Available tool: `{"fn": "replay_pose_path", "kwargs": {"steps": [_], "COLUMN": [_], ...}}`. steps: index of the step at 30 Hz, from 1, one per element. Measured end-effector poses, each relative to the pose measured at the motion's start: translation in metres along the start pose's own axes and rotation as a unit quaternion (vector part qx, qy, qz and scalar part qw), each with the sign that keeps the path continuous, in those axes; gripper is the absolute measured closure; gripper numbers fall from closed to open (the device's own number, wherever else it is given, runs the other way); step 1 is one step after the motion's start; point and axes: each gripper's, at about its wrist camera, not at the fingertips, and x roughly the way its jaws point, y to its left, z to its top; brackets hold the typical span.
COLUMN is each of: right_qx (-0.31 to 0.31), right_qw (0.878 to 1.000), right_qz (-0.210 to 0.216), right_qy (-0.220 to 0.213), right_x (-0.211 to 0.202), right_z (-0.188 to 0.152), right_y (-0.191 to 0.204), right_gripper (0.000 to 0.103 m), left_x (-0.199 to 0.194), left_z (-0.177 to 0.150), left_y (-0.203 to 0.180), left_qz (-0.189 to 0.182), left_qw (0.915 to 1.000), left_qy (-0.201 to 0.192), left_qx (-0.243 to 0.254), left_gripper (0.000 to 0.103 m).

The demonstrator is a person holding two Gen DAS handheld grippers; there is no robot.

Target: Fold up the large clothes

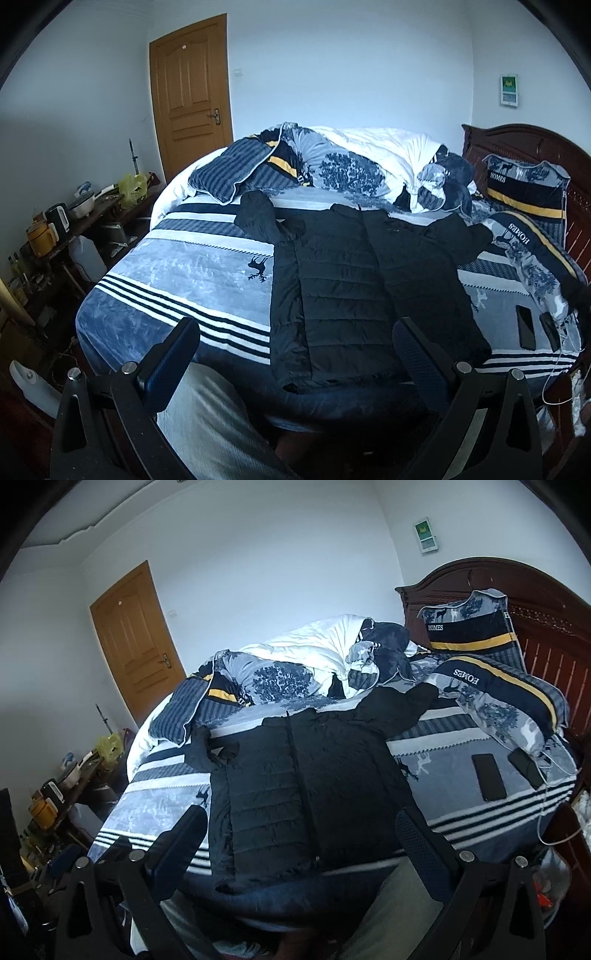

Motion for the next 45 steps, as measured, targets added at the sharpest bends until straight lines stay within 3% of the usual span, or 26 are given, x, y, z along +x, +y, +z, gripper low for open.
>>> {"fn": "replay_pose_path", "kwargs": {"steps": [5, 9, 13, 17, 19, 23, 28, 33, 38, 40, 42, 44, 45], "right_qx": [0.060, 0.069, 0.065, 0.078, 0.088, 0.074, 0.064, 0.086, 0.125, 0.163, 0.180, 0.178, 0.185], "right_qw": [0.997, 0.996, 0.997, 0.996, 0.995, 0.997, 0.994, 0.985, 0.973, 0.964, 0.964, 0.961, 0.955], "right_qz": [0.038, 0.031, 0.037, 0.025, 0.035, 0.016, 0.005, -0.028, -0.045, -0.031, -0.028, -0.036, -0.031], "right_qy": [-0.033, -0.043, -0.009, 0.019, 0.019, 0.028, 0.091, 0.144, 0.191, 0.206, 0.195, 0.210, 0.229], "right_x": [0.035, 0.075, 0.124, 0.159, 0.178, 0.213, 0.265, 0.299, 0.329, 0.334, 0.329, 0.335, 0.342], "right_z": [0.016, 0.033, 0.049, 0.056, 0.058, 0.054, 0.039, 0.012, -0.026, -0.038, -0.037, -0.039, -0.043], "right_y": [-0.029, -0.047, -0.062, -0.079, -0.088, -0.094, -0.123, -0.166, -0.208, -0.222, -0.228, -0.229, -0.231], "right_gripper": [0.000, 0.000, 0.000, 0.000, 0.000, 0.000, 0.000, 0.001, 0.019, 0.033, 0.033, 0.033, 0.034], "left_x": [0.051, 0.089, 0.117, 0.145, 0.170, 0.212, 0.237, 0.273, 0.298, 0.302, 0.305, 0.307, 0.307], "left_z": [0.018, 0.029, 0.037, 0.039, 0.038, 0.028, 0.004, -0.030, -0.063, -0.075, -0.083, -0.090, -0.091], "left_y": [0.003, 0.001, 0.003, 0.010, 0.014, 0.023, 0.035, 0.045, 0.047, 0.045, 0.044, 0.040, 0.036], "left_qz": [-0.020, -0.009, -0.002, -0.024, -0.026, -0.019, -0.025, -0.032, -0.057, -0.070, -0.106, -0.131, -0.136], "left_qw": [0.9991, 0.9988, 0.9992, 0.9982, 0.9971, 0.9932, 0.9874, 0.9751, 0.9615, 0.9553, 0.9453, 0.9388, 0.9371], "left_qy": [0.034, 0.043, 0.025, 0.029, 0.052, 0.100, 0.142, 0.205, 0.258, 0.278, 0.297, 0.308, 0.313], "left_qx": [-0.016, -0.023, -0.032, -0.047, -0.050, -0.055, -0.065, -0.078, -0.075, -0.072, -0.083, -0.083, -0.075], "left_gripper": [0.000, 0.000, 0.000, 0.000, 0.000, 0.000, 0.000, 0.000, 0.000, 0.001, 0.001, 0.011, 0.022]}}
